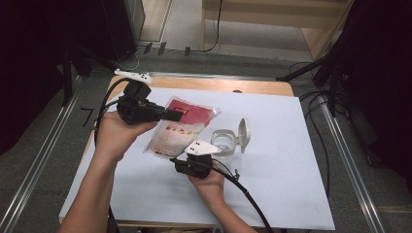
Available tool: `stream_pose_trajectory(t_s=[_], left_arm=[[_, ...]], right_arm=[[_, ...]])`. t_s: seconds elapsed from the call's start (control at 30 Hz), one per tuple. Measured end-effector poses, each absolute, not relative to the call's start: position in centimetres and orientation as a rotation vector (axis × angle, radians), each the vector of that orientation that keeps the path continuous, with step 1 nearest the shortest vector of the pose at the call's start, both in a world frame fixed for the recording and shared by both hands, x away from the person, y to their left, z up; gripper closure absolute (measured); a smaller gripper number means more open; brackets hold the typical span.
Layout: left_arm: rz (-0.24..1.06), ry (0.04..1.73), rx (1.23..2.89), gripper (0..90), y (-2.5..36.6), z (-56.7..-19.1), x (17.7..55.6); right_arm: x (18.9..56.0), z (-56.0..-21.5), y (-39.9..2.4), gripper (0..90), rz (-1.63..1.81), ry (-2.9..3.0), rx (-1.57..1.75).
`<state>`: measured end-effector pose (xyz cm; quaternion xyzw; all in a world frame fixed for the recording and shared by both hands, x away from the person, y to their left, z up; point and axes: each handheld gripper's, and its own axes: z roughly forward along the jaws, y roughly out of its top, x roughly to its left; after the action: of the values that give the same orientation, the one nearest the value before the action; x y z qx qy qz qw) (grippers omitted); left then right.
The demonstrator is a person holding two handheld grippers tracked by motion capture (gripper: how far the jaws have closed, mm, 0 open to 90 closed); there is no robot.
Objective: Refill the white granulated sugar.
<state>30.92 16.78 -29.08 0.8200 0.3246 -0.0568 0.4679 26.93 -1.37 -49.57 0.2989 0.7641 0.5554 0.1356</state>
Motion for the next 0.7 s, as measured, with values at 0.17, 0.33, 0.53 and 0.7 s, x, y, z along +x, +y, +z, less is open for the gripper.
stream_pose_trajectory(t_s=[0.17, 0.33, 0.53, 0.7], left_arm=[[-0.182, 0.809, 2.002, 90.0, 16.7, -29.2, 31.0], [-0.230, 0.830, 1.996, 90.0, 16.5, -29.7, 31.3], [-0.240, 0.859, 1.982, 90.0, 16.6, -30.5, 31.9], [-0.182, 0.854, 1.991, 90.0, 16.7, -30.5, 32.0]], right_arm=[[26.7, -50.7, -0.9, 47.3, 1.518, 2.163, 0.840], [26.6, -51.4, -1.0, 47.5, 1.534, 2.132, 0.836], [26.7, -50.7, -1.4, 52.9, 1.519, 2.153, 0.827], [26.3, -50.1, -1.4, 53.2, 1.505, 2.220, 0.753]])
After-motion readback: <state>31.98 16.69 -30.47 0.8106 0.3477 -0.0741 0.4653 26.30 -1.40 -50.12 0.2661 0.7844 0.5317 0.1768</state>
